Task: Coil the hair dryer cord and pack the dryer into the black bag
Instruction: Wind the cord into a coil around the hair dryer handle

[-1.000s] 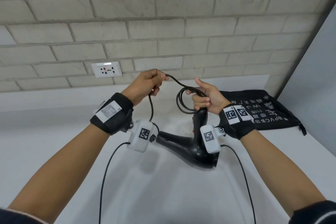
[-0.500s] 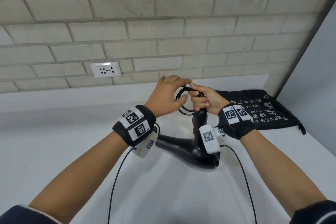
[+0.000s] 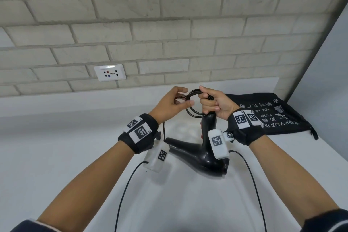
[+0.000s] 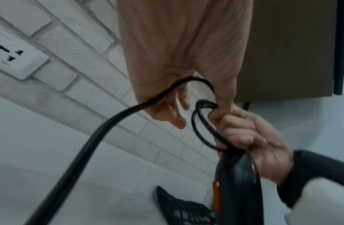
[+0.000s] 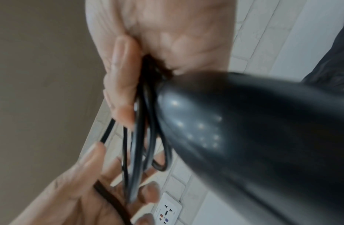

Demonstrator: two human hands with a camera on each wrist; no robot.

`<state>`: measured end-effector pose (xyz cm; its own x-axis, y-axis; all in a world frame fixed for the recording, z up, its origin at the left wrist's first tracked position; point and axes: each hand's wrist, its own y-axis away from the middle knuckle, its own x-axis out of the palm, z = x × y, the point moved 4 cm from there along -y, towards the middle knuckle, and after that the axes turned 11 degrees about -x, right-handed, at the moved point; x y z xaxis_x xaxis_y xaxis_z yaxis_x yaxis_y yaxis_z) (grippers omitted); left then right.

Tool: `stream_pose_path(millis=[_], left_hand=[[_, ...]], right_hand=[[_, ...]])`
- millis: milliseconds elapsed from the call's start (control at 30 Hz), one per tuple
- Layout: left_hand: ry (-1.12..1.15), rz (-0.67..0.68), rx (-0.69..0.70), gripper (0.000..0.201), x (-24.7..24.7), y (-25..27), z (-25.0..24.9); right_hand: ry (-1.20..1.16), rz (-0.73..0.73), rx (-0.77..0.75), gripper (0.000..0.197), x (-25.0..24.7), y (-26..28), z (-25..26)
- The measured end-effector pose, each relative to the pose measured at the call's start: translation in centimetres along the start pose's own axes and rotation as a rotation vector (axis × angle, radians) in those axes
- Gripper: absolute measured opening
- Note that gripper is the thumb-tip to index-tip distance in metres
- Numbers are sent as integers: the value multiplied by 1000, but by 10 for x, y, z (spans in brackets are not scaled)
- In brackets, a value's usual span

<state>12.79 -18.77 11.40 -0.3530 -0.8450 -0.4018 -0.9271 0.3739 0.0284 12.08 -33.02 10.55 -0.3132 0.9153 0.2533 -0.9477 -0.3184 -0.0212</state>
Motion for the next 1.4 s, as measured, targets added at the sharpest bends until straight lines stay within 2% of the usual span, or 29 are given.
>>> stream_pose_path(millis=[67, 200, 333, 433, 533, 633, 667, 767, 800, 900, 1067, 1133, 1233, 1300, 1333, 1400], left_hand=[[57, 40, -20, 31, 10, 0, 6], [232, 4, -68, 20, 19, -2, 13], [130, 28, 16, 23, 24, -3, 6], [35, 42, 49, 25, 24, 0, 8], [37, 89, 23, 19, 18, 0, 11], [109, 117, -21, 13, 14, 3, 12], [100, 84, -8, 9, 12, 4, 13], [60, -119, 79, 25, -4, 7, 16], [75, -169, 107, 23, -11, 8, 17], [92, -234, 166, 3, -26, 9, 17], [-127, -368, 200, 14, -41, 1, 4], [-222, -390, 162, 18, -46, -5, -2], [-468, -370, 39, 24, -42, -8, -4], [-566, -292, 1, 27, -36, -7, -2], [-516, -212, -5, 29, -34, -7, 1], [-242, -39, -53, 35, -36, -2, 9]], right_hand=[[-19, 6, 2, 57, 0, 0, -1], [-30, 17, 12, 59, 2, 1, 0], [-49, -2, 16, 59, 1, 2, -2], [-54, 9, 2, 46, 4, 3, -1], [6, 32, -53, 36, 6, 4, -2], [121, 3, -80, 50, 7, 3, -3], [142, -12, -79, 49, 7, 3, -2], [151, -49, -86, 40, 2, 7, 1], [146, -54, -86, 39, 0, 8, 1], [146, -42, -77, 38, -1, 9, -1], [162, 45, -68, 35, 10, 6, -1], [190, 60, -46, 37, 15, 6, -1], [168, 59, -10, 41, 18, 5, -3], [118, 44, 2, 43, 14, 5, -3], [88, 31, 6, 43, 11, 5, -3], [30, -2, 5, 43, 3, 7, -1]])
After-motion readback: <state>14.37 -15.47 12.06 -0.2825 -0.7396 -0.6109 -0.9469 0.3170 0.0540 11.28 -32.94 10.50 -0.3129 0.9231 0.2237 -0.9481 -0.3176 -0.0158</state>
